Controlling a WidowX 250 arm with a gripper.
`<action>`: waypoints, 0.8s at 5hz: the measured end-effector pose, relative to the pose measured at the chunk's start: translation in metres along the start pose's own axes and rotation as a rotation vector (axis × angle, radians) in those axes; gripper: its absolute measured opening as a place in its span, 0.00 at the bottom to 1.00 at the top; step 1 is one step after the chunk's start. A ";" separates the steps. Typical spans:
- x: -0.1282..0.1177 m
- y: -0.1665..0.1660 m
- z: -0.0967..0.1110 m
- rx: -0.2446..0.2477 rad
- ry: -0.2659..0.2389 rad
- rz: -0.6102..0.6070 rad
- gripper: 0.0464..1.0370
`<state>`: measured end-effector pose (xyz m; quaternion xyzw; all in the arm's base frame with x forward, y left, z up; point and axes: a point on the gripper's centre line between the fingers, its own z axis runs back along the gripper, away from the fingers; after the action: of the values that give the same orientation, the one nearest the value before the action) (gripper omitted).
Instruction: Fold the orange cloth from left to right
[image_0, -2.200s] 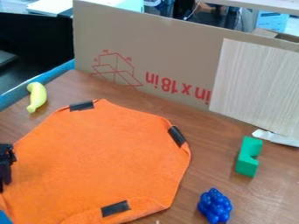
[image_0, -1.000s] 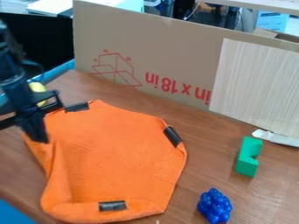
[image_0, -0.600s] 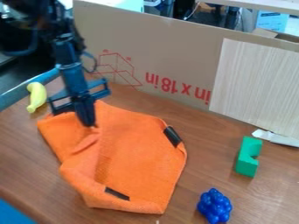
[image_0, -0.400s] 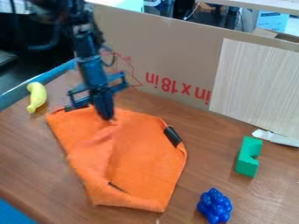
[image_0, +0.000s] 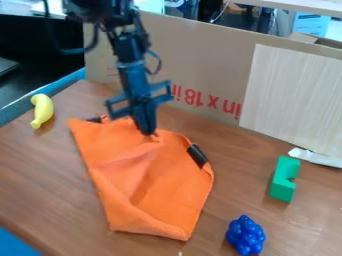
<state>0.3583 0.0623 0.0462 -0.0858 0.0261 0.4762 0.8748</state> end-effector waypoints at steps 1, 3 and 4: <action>-0.006 -0.021 -0.009 0.023 -0.033 -0.046 0.01; -0.002 -0.039 -0.021 0.048 -0.055 -0.014 0.15; -0.003 -0.040 -0.021 0.056 -0.061 -0.027 0.40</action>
<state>0.3904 0.0346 0.0309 -0.0472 0.0114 0.4659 0.8835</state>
